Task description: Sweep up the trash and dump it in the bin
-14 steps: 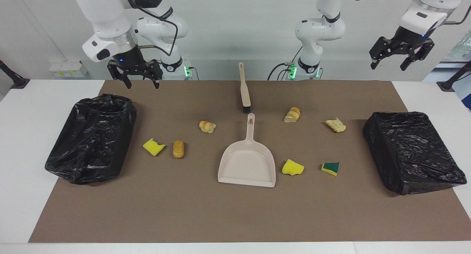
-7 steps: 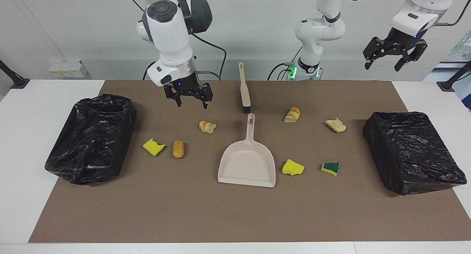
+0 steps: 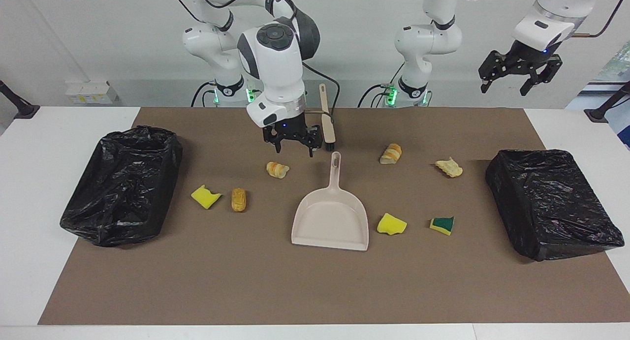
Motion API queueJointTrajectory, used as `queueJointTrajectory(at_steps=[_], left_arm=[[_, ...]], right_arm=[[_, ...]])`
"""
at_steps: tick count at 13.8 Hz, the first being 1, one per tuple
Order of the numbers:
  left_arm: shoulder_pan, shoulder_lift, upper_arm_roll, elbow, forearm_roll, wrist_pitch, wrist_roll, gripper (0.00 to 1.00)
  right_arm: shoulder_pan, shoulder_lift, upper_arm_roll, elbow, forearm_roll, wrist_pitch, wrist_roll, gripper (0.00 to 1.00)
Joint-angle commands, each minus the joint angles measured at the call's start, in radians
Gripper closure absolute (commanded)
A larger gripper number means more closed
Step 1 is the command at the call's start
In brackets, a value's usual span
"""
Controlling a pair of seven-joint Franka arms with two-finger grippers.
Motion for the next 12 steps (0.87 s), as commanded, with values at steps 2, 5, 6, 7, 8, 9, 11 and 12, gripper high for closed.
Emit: queueJointTrajectory(at_steps=[2,5,6,7,8,9,11,12], left_arm=[[-0.037,-0.034,0.008,-0.061,-0.009,0.024,-0.019,0.00],[-0.104,-0.118,0.008,-0.198,-0.012,0.042,-0.019,0.00],[-0.129,-0.167,0.008,-0.268,-0.025,0.060,-0.019,0.00],[-0.147,-0.218,0.008,-0.343,-0.047,0.077,-0.020,0.00],[-0.169,-0.271,0.008,-0.417,-0.065,0.085,-0.022,0.00],[-0.196,-0.316,0.008,-0.483,-0.072,0.091,-0.029,0.00],[-0.264,-0.382,0.008,-0.586,-0.073,0.110,-0.080,0.00],[-0.299,-0.403,0.008,-0.618,-0.076,0.119,-0.109,0.00]], right_arm=[[0.066,0.112,-0.006,0.070,-0.022,0.025,0.116,0.00],[0.113,0.168,-0.004,0.075,-0.070,0.054,0.154,0.00],[0.130,0.188,-0.004,0.075,-0.076,0.075,0.162,0.00],[0.147,0.206,-0.004,0.073,-0.081,0.100,0.168,0.00],[0.149,0.221,-0.004,0.075,-0.084,0.111,0.167,0.00],[0.150,0.232,-0.001,0.073,-0.090,0.128,0.165,0.00],[0.166,0.252,-0.001,0.073,-0.104,0.152,0.156,0.00],[0.160,0.254,-0.001,0.070,-0.105,0.172,0.143,0.08]])
